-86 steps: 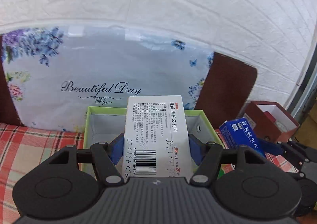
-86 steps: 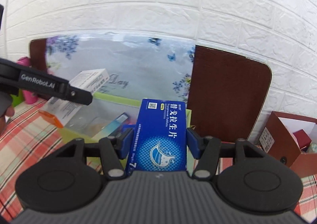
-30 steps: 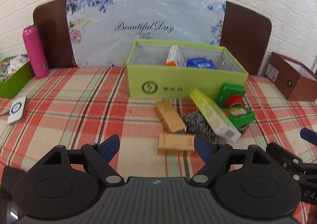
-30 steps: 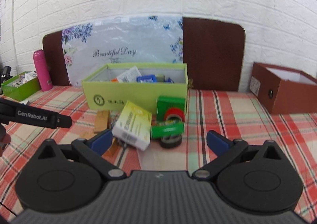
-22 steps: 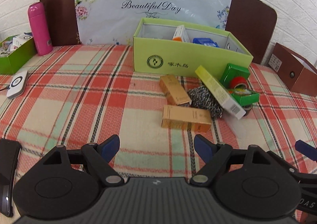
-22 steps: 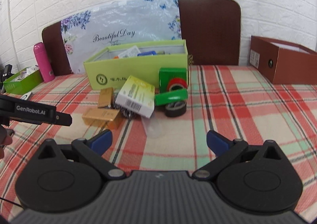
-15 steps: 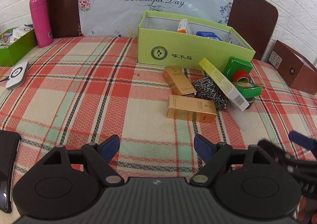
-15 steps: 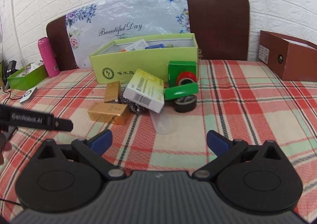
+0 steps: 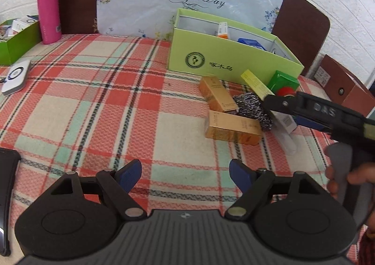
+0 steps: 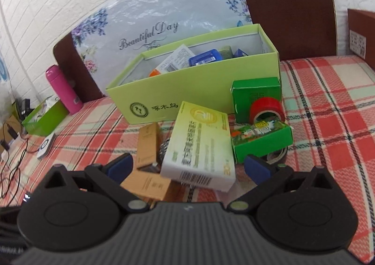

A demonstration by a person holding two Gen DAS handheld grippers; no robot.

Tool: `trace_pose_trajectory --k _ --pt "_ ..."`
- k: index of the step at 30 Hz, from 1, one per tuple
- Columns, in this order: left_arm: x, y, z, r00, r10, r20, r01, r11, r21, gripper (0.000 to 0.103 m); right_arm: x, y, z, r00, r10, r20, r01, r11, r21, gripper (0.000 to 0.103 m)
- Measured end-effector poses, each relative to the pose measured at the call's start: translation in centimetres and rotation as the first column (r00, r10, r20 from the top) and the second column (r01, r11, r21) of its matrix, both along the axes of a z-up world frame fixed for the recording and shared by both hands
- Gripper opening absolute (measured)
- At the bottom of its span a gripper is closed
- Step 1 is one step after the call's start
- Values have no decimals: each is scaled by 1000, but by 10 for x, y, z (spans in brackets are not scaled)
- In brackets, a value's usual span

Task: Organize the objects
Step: 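Move both tools back toward the remaining items on the table, then grasp the yellow medicine box with the right tool while the left tool grasps a gold box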

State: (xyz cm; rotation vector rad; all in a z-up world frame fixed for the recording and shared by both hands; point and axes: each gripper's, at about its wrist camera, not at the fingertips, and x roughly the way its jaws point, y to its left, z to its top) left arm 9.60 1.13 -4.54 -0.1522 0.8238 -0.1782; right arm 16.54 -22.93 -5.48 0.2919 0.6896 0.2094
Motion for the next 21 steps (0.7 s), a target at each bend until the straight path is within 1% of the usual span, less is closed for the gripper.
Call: trace_pose_trajectory --k 1,2,3,4,6,8,9,11,14,16,19,21 --pt "1 -2 0 1000 -8 -3 8 1000 -7 85 3 -2 -2 1000 -9 -14 9 1000 11 99" --pt "4 -4 -1 1000 -15 -11 14 1000 -20 85 4 -3 -2 1000 -10 -27 11 1000 23 83" --pt "6 -6 -1 1000 -19 -21 18 999 -35 85 3 -5 -3 1000 -1 -29 2 999 39 72" --pt "9 -8 -3 999 -27 -37 25 998 -58 85 0 -5 -2 1000 3 -25 -2 999 42 69" --pt "17 -14 -8 996 -44 -79 35 993 -112 85 -11 -5 1 1000 6 5 -6 1000 7 69" --pt "26 -21 -14 990 -39 -134 17 987 -161 85 -27 -2 5 999 19 45 -16 997 -74 69" --pt "29 -25 -16 988 -34 -149 7 984 -178 85 -35 -2 6 998 28 63 -21 994 -111 69" --pt "35 -33 -19 988 -5 -152 -25 980 -198 85 -57 -3 7 995 44 93 -26 983 -181 68" --pt "46 -43 -21 987 62 -148 -90 978 -188 85 -86 -13 5 992 38 116 -8 969 -249 67" --pt "57 -49 -19 985 100 -141 -124 977 -175 85 -104 -19 2 992 31 118 3 961 -276 67" --pt "73 -58 -19 982 138 -131 -156 979 -131 85 -121 -26 -2 995 20 101 9 961 -277 67" --pt "82 -60 -19 979 159 -126 -175 977 -123 87 -128 -29 -4 995 14 95 12 966 -260 67"
